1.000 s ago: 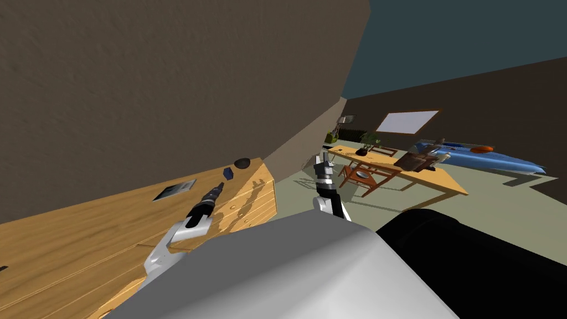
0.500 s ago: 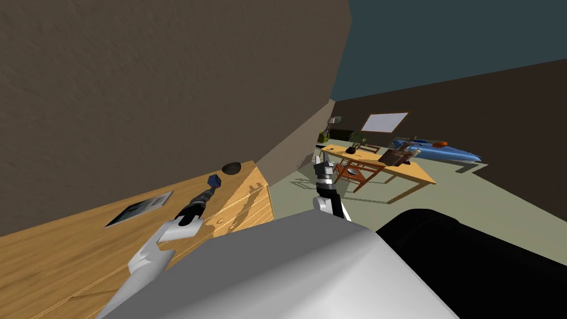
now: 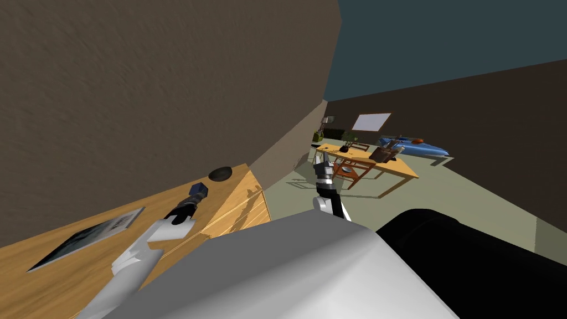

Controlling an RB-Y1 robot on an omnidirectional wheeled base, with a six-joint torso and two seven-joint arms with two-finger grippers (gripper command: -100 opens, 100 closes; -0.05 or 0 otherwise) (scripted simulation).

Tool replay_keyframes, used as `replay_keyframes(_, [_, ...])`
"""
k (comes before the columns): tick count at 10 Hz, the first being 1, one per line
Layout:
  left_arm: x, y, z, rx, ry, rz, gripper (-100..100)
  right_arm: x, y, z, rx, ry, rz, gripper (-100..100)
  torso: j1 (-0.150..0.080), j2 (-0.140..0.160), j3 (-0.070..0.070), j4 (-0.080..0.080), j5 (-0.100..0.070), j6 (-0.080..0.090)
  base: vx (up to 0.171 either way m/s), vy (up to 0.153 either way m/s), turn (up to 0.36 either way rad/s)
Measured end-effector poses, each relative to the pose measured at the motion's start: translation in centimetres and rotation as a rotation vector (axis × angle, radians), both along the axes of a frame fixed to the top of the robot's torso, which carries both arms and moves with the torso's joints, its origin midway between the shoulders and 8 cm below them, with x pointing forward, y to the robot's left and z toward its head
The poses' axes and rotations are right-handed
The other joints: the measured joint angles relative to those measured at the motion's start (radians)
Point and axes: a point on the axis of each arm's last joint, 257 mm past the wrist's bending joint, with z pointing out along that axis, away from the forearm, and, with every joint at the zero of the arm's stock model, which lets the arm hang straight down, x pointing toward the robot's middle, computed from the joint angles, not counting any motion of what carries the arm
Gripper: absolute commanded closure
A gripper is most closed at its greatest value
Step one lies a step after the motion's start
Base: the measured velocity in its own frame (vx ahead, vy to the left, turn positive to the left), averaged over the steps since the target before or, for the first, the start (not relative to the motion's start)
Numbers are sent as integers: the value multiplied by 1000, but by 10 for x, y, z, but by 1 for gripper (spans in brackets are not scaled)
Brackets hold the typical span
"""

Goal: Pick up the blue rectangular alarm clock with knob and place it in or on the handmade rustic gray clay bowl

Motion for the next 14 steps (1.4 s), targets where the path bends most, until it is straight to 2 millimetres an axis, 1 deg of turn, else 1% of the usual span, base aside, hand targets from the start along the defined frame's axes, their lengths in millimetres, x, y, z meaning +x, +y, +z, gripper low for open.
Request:
replay_keyframes(1, [0,1,0,1,2,3,0,0,0,0,0,0,0,0,0,3,2,0,0,0,8,0,2])
replay_keyframes(2, [0,1,0,1,1,2,-100,0,0,0,0,0,0,0,0,5,3,1,0,0,-28,40,-154])
replay_keyframes(6, [11,10,-3,0,0,49,-100,0,0,0,0,0,0,0,5,9,5,2,1,0,-37,67,-104])
replay_keyframes(7, [11,10,-3,0,0,51,100,0,0,0,0,0,0,0,3,8,5,2,1,-1,-4,8,14])
replay_keyframes(11, [10,11,-3,4,3,52,100,0,0,0,0,0,0,0,1,7,4,2,1,0,0,0,0])
replay_keyframes(12, [10,11,-3,4,3,52,0,0,0,0,0,0,0,0,1,7,4,2,1,0,0,0,0])
replay_keyframes(13, [10,11,-3,4,3,52,100,0,0,0,0,0,0,0,1,7,4,2,1,0,41,-55,150])
replay_keyframes(14, [8,9,-2,5,1,40,100,0,0,0,0,0,0,0,-2,6,4,1,1,-1,61,-108,213])
